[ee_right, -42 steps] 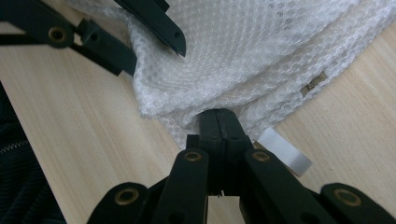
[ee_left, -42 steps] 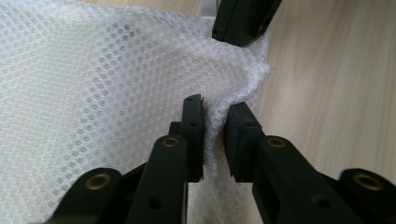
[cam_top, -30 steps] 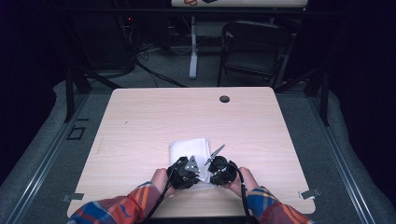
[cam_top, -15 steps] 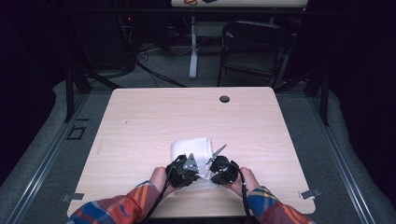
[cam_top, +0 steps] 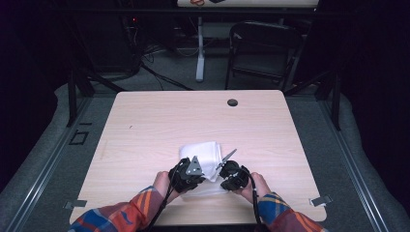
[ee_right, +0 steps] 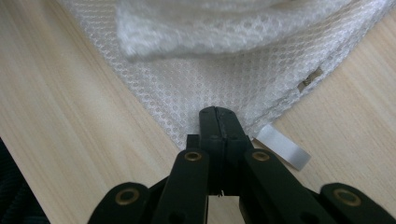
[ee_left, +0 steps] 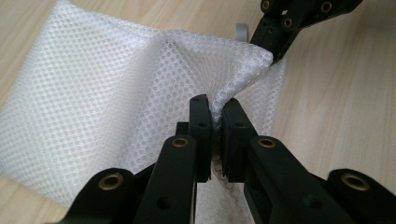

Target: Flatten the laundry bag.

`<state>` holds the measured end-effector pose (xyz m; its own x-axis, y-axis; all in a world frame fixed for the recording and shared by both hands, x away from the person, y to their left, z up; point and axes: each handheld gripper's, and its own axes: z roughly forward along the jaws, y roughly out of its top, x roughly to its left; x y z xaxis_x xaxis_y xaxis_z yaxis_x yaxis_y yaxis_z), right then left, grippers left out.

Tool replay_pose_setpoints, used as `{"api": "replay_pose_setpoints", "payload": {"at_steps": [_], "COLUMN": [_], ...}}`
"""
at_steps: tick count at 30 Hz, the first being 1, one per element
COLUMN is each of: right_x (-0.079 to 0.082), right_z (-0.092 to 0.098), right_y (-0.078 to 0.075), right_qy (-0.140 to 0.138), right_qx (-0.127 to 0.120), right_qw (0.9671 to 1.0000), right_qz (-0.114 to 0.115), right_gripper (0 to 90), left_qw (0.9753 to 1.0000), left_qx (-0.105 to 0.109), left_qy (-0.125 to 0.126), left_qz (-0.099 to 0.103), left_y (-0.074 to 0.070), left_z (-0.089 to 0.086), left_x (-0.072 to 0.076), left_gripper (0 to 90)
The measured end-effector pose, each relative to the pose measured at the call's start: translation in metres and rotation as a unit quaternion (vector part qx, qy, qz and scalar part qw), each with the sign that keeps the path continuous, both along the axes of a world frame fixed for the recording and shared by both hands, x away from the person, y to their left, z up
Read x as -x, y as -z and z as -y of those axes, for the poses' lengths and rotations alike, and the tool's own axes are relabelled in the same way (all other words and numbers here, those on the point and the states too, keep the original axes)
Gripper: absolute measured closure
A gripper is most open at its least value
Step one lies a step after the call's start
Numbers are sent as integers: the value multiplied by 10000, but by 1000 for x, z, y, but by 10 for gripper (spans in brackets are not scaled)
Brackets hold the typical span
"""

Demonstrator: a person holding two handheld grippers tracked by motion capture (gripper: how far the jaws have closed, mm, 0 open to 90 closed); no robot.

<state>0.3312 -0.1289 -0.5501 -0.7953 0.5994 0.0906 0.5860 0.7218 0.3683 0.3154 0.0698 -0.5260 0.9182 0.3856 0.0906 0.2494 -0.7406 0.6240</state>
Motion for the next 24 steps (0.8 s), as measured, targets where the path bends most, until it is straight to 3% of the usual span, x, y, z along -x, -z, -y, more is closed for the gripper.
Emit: {"api": "replay_pose_setpoints", "payload": {"at_steps": [6, 7, 9, 11, 13, 24], "right_x": [0, -1, 0, -2, 0, -3], "right_z": [1, 2, 2, 3, 3, 7], "right_y": [0, -2, 0, -2, 0, -2], "right_qy": [17, -26, 42, -45, 120, 79], "right_qx": [28, 154, 32, 164, 29, 210], "right_qw": [10000, 9999, 10000, 9998, 9999, 9997], "right_qz": [18, 22, 7, -46, 31, -24], "right_gripper": [900, 900, 900, 900, 900, 900], "left_qw": [9999, 9999, 9998, 9997, 9995, 9982], "left_qx": [71, 85, 115, 90, 145, 400], "left_qy": [-90, -117, -133, -176, -228, -404], "left_qz": [55, 89, 87, 142, 144, 210], "left_y": [-4, -4, -6, -7, -8, -15], "left_z": [-5, -5, -7, -8, -10, -24], "left_x": [-1, -1, -1, -1, -1, -2], "left_gripper": [848, 849, 848, 852, 852, 853]}}
